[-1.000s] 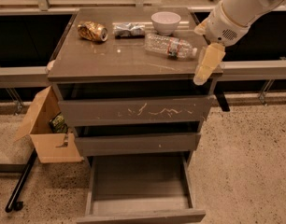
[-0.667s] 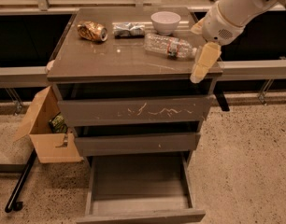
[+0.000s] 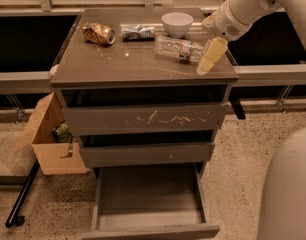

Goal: Place water bottle into bottom drawer

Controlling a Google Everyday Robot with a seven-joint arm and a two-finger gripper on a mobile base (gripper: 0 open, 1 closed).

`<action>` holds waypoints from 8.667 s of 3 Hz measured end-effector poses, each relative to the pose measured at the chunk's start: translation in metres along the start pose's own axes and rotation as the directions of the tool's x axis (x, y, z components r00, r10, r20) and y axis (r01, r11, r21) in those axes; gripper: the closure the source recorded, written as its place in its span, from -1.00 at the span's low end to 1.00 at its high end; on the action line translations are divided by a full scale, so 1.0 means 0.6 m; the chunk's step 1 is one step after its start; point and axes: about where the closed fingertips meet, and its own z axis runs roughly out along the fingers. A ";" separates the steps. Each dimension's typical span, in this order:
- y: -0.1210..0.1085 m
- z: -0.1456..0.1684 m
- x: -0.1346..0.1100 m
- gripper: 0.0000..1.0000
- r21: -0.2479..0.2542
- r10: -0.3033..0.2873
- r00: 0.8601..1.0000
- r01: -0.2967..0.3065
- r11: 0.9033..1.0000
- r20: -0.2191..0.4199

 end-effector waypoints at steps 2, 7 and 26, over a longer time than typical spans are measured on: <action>-0.080 0.076 0.012 -1.00 0.054 0.122 0.990 -0.125 0.991 0.066; -0.136 0.179 0.036 0.29 0.055 0.304 0.925 -0.324 0.945 0.227; 0.525 0.643 0.434 1.00 -0.410 0.154 0.955 -0.038 0.911 0.254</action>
Offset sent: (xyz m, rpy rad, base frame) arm 0.0972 -0.0011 -0.0461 0.1607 0.0098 -0.2156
